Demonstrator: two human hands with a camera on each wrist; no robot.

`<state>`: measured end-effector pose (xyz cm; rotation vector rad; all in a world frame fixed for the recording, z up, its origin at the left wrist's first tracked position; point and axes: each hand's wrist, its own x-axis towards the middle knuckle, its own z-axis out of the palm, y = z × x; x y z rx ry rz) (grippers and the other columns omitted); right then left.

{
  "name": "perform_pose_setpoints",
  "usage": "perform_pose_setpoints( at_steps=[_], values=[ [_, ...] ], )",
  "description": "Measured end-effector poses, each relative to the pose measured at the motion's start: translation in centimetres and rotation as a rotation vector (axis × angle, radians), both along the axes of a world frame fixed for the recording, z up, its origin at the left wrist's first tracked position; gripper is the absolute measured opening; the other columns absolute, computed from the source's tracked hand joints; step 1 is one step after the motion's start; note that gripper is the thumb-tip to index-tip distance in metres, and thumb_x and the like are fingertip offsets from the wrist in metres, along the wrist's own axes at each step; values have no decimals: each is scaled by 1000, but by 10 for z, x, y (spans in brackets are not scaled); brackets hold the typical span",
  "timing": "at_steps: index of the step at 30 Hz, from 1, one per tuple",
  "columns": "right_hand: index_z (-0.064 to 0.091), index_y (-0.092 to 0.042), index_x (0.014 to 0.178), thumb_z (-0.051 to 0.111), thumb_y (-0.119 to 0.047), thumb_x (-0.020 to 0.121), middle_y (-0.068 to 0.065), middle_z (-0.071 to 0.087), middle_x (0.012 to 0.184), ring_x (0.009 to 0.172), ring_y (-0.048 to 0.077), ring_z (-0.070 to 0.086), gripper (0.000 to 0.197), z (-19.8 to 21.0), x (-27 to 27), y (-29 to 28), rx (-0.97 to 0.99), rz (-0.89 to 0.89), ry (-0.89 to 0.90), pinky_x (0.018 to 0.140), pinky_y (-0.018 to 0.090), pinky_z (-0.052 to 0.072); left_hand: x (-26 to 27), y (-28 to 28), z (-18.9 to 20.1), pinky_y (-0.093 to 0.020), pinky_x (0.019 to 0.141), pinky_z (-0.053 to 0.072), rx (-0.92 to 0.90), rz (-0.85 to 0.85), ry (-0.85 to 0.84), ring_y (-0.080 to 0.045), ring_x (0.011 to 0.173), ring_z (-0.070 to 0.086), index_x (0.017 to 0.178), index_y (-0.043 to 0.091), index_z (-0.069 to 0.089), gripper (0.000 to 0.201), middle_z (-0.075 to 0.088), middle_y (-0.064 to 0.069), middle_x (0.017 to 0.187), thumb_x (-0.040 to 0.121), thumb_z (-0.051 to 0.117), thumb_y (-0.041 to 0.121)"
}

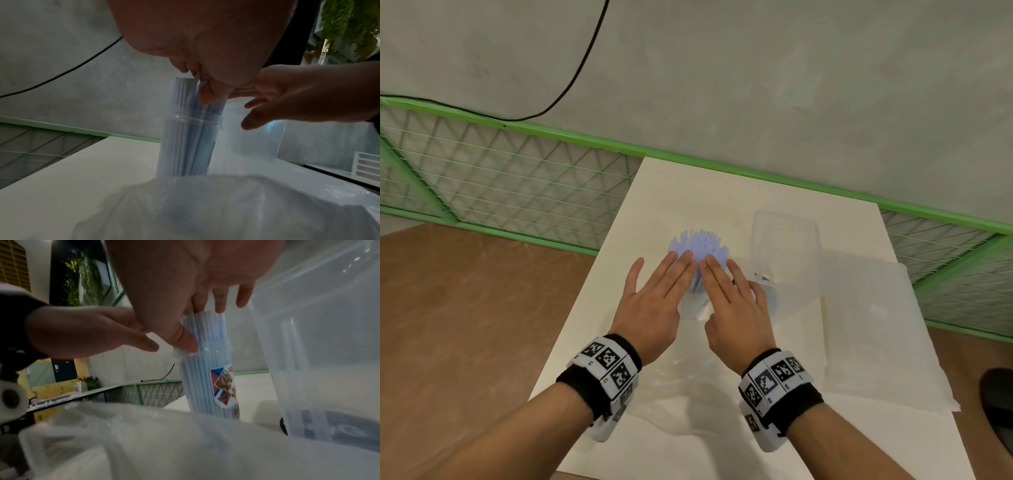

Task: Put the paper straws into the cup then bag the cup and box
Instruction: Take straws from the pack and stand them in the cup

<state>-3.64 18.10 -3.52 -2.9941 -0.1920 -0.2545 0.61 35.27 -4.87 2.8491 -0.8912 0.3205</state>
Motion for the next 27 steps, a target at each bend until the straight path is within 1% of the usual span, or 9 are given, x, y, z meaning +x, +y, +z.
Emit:
perform_pose_setpoints(
  at_steps=[5,7,9,12,16,19,21,24,27],
  values=[
    [37,-18,148,59,-12,72,-5,33,156,144,24,30,80,6,4,-1,-10,8,-36,105,45,36,-1,5,-3,-50,120,13,27,-12,15,-13,150,22,154,15,30,75,24,2,163,79,32,10],
    [35,-17,149,58,-14,74,-5,32,157,145,23,28,79,11,7,0,17,10,-44,105,42,33,2,5,2,-50,119,14,-1,-22,9,-14,149,25,153,14,33,75,29,1,161,79,30,10],
    [32,-17,151,60,-14,73,-4,29,159,146,24,26,83,10,8,3,5,25,-27,106,41,32,5,3,8,-50,120,13,-37,-17,15,-14,150,21,154,14,29,78,27,1,162,77,31,9],
    [39,-16,148,62,-9,69,-4,36,155,143,25,33,82,4,9,2,-5,45,-17,105,41,29,7,3,10,-46,120,12,-57,14,50,-15,150,18,155,13,27,83,23,-3,163,72,39,6],
    [54,-20,137,63,-12,69,-7,52,143,137,24,42,69,16,19,-5,12,79,-105,103,40,27,12,2,10,-39,114,23,-72,-65,93,-23,139,45,144,5,46,72,47,-10,150,74,28,10],
    [48,-18,141,62,-10,69,-5,49,146,137,24,42,74,18,23,-6,41,75,-111,103,41,33,24,1,20,-37,111,26,-156,-74,84,-23,129,57,134,6,58,67,57,-9,141,76,26,13],
    [44,-16,144,63,-7,67,-3,45,149,139,26,41,79,13,19,-6,26,81,-74,101,44,40,29,1,26,-35,117,17,-182,-36,115,-18,141,41,146,11,46,71,40,-6,155,77,30,10],
    [53,-16,138,58,-4,67,-2,52,144,135,28,46,72,12,20,-9,15,113,-68,99,46,43,26,6,29,-44,124,4,-52,-73,234,-14,153,2,158,24,9,93,0,2,166,75,41,-4],
    [69,-18,120,47,-13,72,-2,66,127,120,30,59,53,32,40,-13,132,125,-65,97,46,47,19,18,29,-48,124,5,42,-98,268,-16,153,-5,156,29,-6,106,-9,2,165,69,42,-9]
  ],
)
